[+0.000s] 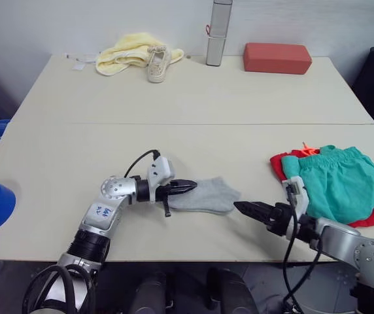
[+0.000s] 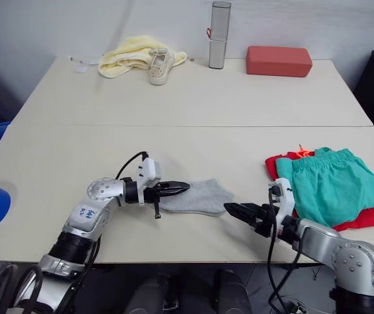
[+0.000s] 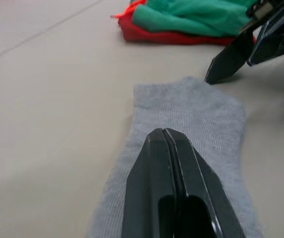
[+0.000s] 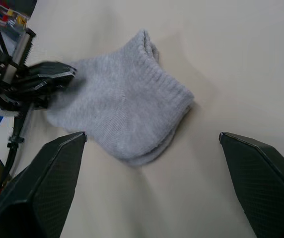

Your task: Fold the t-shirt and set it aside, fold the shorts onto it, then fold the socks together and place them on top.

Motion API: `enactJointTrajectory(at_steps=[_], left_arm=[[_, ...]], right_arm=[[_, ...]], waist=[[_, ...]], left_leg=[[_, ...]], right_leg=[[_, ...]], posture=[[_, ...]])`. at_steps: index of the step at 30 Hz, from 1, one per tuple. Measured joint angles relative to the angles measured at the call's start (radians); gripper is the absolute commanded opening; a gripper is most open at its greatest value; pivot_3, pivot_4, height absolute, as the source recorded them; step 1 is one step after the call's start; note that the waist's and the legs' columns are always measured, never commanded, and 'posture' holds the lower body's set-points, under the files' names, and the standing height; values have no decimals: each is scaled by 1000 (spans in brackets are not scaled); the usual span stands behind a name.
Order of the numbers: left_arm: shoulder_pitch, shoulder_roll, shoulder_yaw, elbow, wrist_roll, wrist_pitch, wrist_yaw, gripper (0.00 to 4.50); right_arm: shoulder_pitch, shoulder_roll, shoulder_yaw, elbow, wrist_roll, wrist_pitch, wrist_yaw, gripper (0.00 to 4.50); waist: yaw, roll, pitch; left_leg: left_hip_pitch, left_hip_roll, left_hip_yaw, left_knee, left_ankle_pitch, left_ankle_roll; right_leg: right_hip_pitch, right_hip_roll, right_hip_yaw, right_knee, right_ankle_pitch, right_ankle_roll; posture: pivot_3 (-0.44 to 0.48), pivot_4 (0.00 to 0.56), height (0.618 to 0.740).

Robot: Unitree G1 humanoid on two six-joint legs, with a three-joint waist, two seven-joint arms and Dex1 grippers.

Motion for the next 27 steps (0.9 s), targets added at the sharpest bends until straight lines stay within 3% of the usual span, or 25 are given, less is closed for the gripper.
enactJointTrajectory(at_steps=[12, 15, 25, 27], left_arm=[[13, 33, -3, 13, 16, 24, -16, 0], [18, 25, -2, 14, 16, 19, -14, 0], [8, 6, 6, 49, 18, -4, -15, 0], [2, -2, 6, 56, 18, -4, -15, 0]], right_arm=[[-102, 105, 53, 37, 52, 20, -199, 4411], [-121, 125, 58, 63, 80, 29, -234, 3799], [-142, 146, 120, 152, 198, 58, -306, 272], [-143, 132, 119, 151, 209, 48, -306, 11]], waist=[[-4, -2, -2], [-7, -2, -3], [-8, -2, -3], [-7, -2, -3]], left_leg=[[1, 1, 0, 0, 0, 0], [1, 1, 0, 0, 0, 0], [1, 1, 0, -1, 0, 0], [1, 0, 0, 0, 0, 1]], right_leg=[[0, 0, 0, 1, 0, 0], [0, 0, 0, 1, 0, 0], [0, 0, 0, 0, 0, -1], [1, 0, 0, 0, 0, 0]], posture=[[0, 150, 740], [0, 150, 740], [0, 150, 740], [0, 150, 740]])
